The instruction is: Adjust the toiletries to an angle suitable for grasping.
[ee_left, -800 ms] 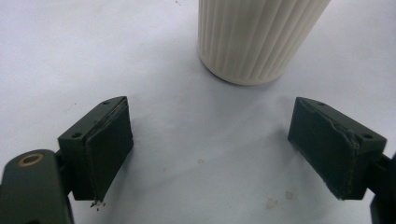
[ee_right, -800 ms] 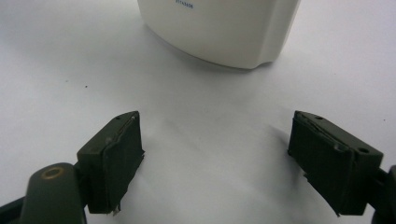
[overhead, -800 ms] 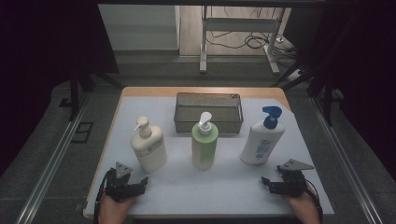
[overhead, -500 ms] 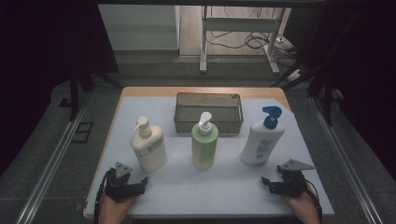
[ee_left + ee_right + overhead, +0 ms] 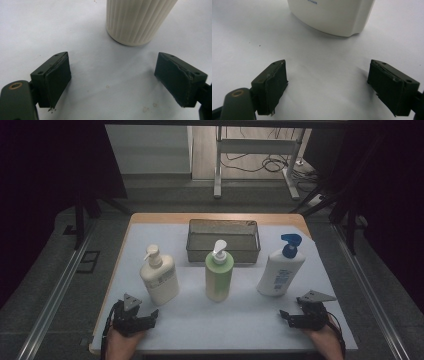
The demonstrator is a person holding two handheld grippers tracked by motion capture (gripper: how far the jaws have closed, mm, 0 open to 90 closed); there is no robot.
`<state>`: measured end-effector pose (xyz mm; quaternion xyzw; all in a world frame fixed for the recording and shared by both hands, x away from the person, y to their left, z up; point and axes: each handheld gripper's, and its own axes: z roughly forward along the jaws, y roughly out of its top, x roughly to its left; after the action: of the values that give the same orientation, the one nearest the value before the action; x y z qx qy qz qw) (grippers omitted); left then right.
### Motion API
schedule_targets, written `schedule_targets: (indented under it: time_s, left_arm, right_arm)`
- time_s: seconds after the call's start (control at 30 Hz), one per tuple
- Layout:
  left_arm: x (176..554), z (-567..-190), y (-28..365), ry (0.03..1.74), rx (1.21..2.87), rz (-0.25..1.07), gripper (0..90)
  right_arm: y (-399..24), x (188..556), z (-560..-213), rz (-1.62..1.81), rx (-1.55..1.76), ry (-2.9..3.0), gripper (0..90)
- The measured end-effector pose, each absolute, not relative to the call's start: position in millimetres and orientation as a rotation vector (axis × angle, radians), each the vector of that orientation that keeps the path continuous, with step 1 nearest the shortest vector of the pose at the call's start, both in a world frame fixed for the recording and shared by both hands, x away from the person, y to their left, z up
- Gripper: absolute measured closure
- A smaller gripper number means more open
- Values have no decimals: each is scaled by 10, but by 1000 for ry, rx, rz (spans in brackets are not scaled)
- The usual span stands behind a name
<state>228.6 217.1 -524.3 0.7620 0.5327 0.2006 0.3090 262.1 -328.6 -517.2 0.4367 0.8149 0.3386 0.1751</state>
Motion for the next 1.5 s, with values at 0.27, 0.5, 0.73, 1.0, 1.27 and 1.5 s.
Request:
schedule_targets:
  time_s: [0.27, 0.5, 0.73, 1.0, 1.27, 1.5]
  left_arm:
    - [2284, -5244, 2172, 1406, 2013, 532, 132]
    - [2283, -5245, 2172, 1406, 2012, 532, 133]
    - [2281, -5246, 2172, 1405, 2010, 533, 133]
    - [2279, -5248, 2170, 1406, 2006, 534, 134]
    - [2278, -5249, 2171, 1404, 2007, 536, 134]
    - [2278, -5249, 2171, 1403, 2007, 537, 135]
  right_arm:
    - [-3300, 2628, -5150, 953, 1244, 2317, 186]
    - [-3318, 2627, -5096, 967, 1246, 2314, 194]
    - [-3337, 2650, -5033, 988, 1253, 2323, 177]
    - [-3375, 2698, -4952, 1041, 1258, 2343, 283]
    - [-3380, 2748, -4867, 1019, 1239, 2324, 487]
    - [-3422, 2791, -4825, 1044, 1210, 2309, 609]
